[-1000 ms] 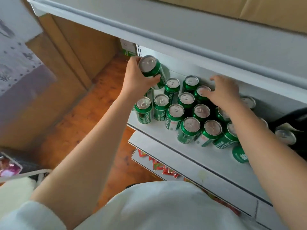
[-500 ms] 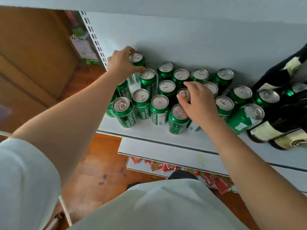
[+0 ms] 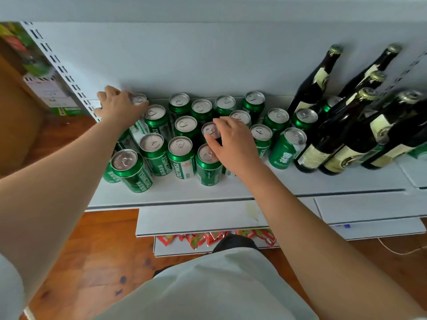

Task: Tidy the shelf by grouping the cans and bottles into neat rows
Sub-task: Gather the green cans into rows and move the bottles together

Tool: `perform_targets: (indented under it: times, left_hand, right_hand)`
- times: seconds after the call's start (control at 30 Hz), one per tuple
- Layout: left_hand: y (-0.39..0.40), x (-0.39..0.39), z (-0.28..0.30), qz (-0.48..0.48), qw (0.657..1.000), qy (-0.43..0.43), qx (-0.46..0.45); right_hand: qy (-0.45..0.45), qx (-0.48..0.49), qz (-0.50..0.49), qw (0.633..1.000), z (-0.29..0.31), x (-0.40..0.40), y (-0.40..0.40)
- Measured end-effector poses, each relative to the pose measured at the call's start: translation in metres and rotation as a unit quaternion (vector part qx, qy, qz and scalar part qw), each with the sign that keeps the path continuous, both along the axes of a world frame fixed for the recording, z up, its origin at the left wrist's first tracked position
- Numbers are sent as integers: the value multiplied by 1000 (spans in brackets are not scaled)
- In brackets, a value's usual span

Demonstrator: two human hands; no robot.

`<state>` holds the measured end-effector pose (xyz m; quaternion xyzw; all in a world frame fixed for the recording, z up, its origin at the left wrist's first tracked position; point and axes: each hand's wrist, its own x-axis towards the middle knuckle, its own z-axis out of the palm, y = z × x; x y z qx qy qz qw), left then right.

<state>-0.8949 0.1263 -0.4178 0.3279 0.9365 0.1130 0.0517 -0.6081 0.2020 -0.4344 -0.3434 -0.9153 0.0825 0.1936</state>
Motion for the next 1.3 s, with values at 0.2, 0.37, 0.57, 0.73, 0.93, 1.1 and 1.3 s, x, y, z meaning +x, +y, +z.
perform_targets:
  times: [0.2, 0.37, 0.57, 0.73, 0.93, 1.1, 1.3]
  left_hand:
    - [-3, 0, 4, -36, 999, 4, -30]
    - [-18, 12, 14, -56, 997, -10, -45]
    - [8, 117, 62, -124, 968, 9, 220]
    - [38, 233, 73, -265, 897, -134, 328]
    - [62, 316, 58, -306, 874, -200, 320]
    - [86, 375, 56, -271, 880, -147, 361]
    - [109, 434, 47, -135, 872, -82, 464]
  right_hand:
    - [38, -12, -15, 999, 12, 23, -9]
    - [108, -8, -49, 993, 41, 59, -18]
    - [205, -5, -110, 973, 77, 114, -20]
    - [279, -6, -185, 942, 91, 161, -17]
    - [319, -31, -318, 892, 72, 245, 15]
    - [276, -59, -343, 896, 40, 298, 70]
    - [63, -88, -143, 984, 7, 327, 137]
